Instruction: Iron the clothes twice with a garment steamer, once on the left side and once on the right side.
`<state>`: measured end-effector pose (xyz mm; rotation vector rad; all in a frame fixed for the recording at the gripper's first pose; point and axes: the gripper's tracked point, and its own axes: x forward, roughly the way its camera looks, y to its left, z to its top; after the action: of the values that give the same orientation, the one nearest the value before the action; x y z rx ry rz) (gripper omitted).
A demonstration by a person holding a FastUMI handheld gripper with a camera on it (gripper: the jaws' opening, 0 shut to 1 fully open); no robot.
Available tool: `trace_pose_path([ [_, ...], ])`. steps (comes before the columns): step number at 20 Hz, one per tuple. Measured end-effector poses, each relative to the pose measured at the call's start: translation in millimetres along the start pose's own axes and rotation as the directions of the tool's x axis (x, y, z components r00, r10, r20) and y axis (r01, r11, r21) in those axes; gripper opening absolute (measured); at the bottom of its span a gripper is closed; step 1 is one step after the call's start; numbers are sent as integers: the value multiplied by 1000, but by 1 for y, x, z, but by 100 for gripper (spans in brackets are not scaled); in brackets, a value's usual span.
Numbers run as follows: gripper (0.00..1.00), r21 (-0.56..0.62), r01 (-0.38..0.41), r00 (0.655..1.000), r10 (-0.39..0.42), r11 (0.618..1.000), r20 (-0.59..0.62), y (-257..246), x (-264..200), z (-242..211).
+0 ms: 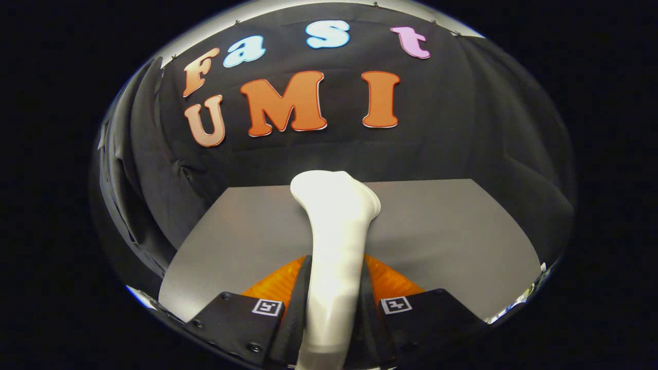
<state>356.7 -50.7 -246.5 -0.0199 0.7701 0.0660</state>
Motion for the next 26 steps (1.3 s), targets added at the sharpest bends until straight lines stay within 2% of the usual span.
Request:
trace_pose_path([
  [1,50,-4,16,1000,-16,1000,11,-2,-2,2],
  [3,47,-5,46,997,-45,999,57,-2,-10,11],
  [6,46,15,60,986,-62,998,153,2,-31,29],
  [8,46,-40,149,974,-140,988,177,-5,-43,29],
  [10,46,-53,177,963,-162,983,216,5,-63,33],
  [14,46,-70,124,955,-100,990,279,37,-109,18],
  [19,46,-84,68,917,-29,994,398,60,-169,-4],
  [22,46,-75,94,894,-51,993,445,53,-202,-13],
  [26,46,-81,168,851,-103,982,516,59,-250,-11],
])
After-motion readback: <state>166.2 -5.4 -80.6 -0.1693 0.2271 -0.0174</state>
